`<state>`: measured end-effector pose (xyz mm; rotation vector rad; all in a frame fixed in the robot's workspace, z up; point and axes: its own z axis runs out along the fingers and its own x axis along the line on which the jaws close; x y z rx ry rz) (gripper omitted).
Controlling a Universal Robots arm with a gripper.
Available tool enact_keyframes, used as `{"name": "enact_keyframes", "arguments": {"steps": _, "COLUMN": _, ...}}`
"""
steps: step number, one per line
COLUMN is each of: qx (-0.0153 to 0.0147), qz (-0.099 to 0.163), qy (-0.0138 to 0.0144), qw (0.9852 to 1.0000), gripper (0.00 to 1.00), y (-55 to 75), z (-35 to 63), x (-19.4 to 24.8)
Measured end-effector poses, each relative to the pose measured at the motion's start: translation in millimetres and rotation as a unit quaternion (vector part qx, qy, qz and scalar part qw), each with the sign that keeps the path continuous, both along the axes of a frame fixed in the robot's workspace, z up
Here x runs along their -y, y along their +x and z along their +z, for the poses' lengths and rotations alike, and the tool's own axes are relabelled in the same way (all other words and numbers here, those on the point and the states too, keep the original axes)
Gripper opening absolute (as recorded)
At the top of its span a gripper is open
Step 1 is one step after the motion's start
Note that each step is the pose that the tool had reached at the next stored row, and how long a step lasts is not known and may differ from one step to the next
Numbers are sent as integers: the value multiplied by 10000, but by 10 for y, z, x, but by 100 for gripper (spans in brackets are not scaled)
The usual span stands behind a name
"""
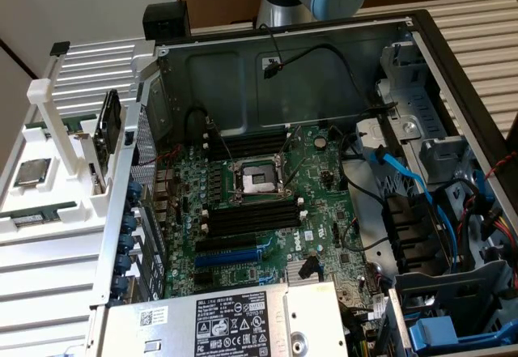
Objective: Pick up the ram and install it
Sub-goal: 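Pick up the ram and move it above insertion slot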
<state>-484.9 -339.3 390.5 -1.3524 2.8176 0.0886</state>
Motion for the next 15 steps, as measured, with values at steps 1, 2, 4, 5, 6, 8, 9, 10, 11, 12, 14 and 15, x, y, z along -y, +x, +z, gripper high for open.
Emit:
{"name": "enact_keyframes", "arguments": {"steps": 1, "qx": 0, "qz": 93, "qy": 0, "qw": 10000, "gripper": 99, "y": 0, "z": 0, "x": 0}}
{"name": "enact_keyframes", "arguments": {"steps": 2, "qx": 0, "qz": 177, "qy": 0, "qw": 9998, "gripper": 99, "y": 0, "z": 0, "x": 0}}
{"name": "enact_keyframes", "arguments": {"steps": 4, "qx": 0, "qz": 452, "qy": 0, "qw": 9990, "gripper": 99, "y": 0, "z": 0, "x": 0}}
{"name": "enact_keyframes", "arguments": {"steps": 5, "qx": 0, "qz": 539, "qy": 0, "qw": 9985, "gripper": 99, "y": 0, "z": 0, "x": 0}}
{"name": "enact_keyframes", "arguments": {"steps": 6, "qx": 0, "qz": 632, "qy": 0, "qw": 9980, "gripper": 99, "y": 0, "z": 0, "x": 0}}
{"name": "enact_keyframes", "arguments": {"steps": 8, "qx": 0, "qz": 819, "qy": 0, "qw": 9966, "gripper": 99, "y": 0, "z": -1, "x": 0}}
{"name": "enact_keyframes", "arguments": {"steps": 9, "qx": 0, "qz": 904, "qy": 0, "qw": 9959, "gripper": 99, "y": 0, "z": -1, "x": 0}}
{"name": "enact_keyframes", "arguments": {"steps": 10, "qx": 0, "qz": 998, "qy": 0, "qw": 9950, "gripper": 99, "y": 0, "z": -1, "x": 0}}
{"name": "enact_keyframes", "arguments": {"steps": 11, "qx": 0, "qz": 1091, "qy": 0, "qw": 9940, "gripper": 99, "y": 0, "z": -1, "x": 0}}
{"name": "enact_keyframes", "arguments": {"steps": 12, "qx": 0, "qz": 1183, "qy": 0, "qw": 9930, "gripper": 99, "y": 0, "z": -1, "x": 0}}
{"name": "enact_keyframes", "arguments": {"steps": 14, "qx": 6, "qz": 1357, "qy": -1, "qw": 9907, "gripper": 99, "y": 0, "z": -3, "x": 1}}
{"name": "enact_keyframes", "arguments": {"steps": 15, "qx": 11, "qz": 1438, "qy": -1, "qw": 9896, "gripper": 99, "y": 0, "z": -4, "x": 1}}
